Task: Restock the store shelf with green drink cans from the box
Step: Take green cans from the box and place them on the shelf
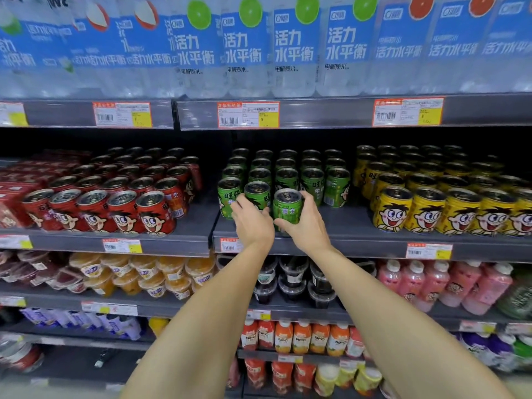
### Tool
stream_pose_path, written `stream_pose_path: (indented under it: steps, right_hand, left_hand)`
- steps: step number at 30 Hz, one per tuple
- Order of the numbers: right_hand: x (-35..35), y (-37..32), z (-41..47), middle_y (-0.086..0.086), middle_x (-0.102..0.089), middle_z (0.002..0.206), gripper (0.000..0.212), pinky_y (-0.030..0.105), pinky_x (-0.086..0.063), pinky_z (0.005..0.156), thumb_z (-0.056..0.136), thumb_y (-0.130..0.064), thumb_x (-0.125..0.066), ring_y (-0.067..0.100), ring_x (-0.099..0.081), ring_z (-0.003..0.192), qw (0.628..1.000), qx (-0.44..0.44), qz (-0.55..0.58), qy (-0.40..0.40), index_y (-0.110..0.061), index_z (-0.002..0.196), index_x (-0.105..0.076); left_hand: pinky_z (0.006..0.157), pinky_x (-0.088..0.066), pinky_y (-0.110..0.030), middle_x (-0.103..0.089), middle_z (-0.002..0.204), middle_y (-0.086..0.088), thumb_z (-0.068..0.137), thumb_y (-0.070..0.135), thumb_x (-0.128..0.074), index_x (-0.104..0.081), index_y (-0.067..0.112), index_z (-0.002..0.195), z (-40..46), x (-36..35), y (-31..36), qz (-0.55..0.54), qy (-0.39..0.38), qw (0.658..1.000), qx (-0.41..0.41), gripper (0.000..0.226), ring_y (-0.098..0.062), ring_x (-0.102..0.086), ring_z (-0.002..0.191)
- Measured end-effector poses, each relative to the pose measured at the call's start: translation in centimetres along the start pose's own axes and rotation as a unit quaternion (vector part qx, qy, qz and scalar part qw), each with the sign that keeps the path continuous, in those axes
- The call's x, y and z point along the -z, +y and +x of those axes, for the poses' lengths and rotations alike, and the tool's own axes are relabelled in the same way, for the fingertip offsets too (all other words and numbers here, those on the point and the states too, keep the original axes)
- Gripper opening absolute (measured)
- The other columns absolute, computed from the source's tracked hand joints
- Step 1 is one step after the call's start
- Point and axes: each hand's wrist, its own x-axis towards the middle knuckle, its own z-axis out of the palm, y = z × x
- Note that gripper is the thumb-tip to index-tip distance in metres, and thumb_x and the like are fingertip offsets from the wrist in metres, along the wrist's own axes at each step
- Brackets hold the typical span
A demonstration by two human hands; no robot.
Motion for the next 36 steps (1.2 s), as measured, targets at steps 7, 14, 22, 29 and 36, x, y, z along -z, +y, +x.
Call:
stream_pose_path:
  steps: [7, 14, 22, 29, 36]
  right_hand:
    - [-0.3, 0.3, 0.0, 0.002, -0.043, 0.145, 0.089, 0.036, -0.044, 0.098, 0.079, -0.038, -0.080, 0.022, -0.047, 0.128, 1.000, 0.003, 0.006, 0.003, -0.020, 0.147, -0.025]
    - [-0.4, 0.2, 0.0, 0.003, -0.042, 0.146, 0.088, 0.025, -0.038, 0.093, 0.081, -0.032, -0.080, 0.020, -0.046, 0.128, 1.000, 0.002, 0.009, 0.007, -0.018, 0.148, -0.026]
    - [-0.2, -0.3, 0.3, 0.004, -0.046, 0.141, 0.086, 0.040, -0.046, 0.097, 0.078, -0.034, -0.081, 0.023, -0.049, 0.123, 1.000, -0.014, -0.007, -0.006, -0.017, 0.143, -0.028]
    - [-0.1, -1.0, 0.3, 0.006, -0.048, 0.138, 0.079, 0.046, -0.048, 0.095, 0.079, -0.032, -0.080, 0.027, -0.051, 0.121, 0.999, -0.043, -0.021, -0.016, -0.019, 0.137, -0.029]
    - [-0.1, -1.4, -0.2, 0.005, -0.043, 0.144, 0.080, 0.044, -0.045, 0.099, 0.082, -0.032, -0.077, 0.028, -0.047, 0.126, 0.998, -0.056, -0.021, -0.010, -0.019, 0.142, -0.026]
  left_hand:
    - [0.095, -0.042, -0.040, -0.036, 0.137, -0.014, 0.092, 0.018, -0.062, -0.034, 0.004, 0.138, 0.7, -0.6, 0.0, 0.035, 0.000, 0.999, -0.015, 0.056, -0.031, -0.037, 0.129]
    - [0.095, -0.041, -0.040, -0.034, 0.139, -0.016, 0.092, 0.017, -0.062, -0.033, 0.001, 0.138, 1.4, -1.2, -0.1, 0.040, -0.011, 0.999, -0.026, 0.056, -0.033, -0.038, 0.128]
    - [0.091, -0.043, -0.039, -0.035, 0.137, -0.017, 0.091, 0.016, -0.063, -0.037, -0.001, 0.127, 1.7, -1.0, 0.4, 0.067, -0.028, 0.997, -0.031, 0.048, -0.034, -0.042, 0.124]
    - [0.086, -0.046, -0.044, -0.047, 0.129, -0.014, 0.091, 0.026, -0.058, -0.041, 0.004, 0.124, 1.6, 0.6, -0.8, 0.172, -0.056, 0.981, -0.075, 0.043, -0.031, -0.049, 0.120]
    - [0.093, -0.039, -0.041, -0.056, 0.119, -0.011, 0.102, 0.043, -0.030, -0.057, 0.010, 0.118, 1.5, 1.7, -6.8, 0.311, -0.099, 0.916, -0.234, 0.045, -0.031, -0.048, 0.113]
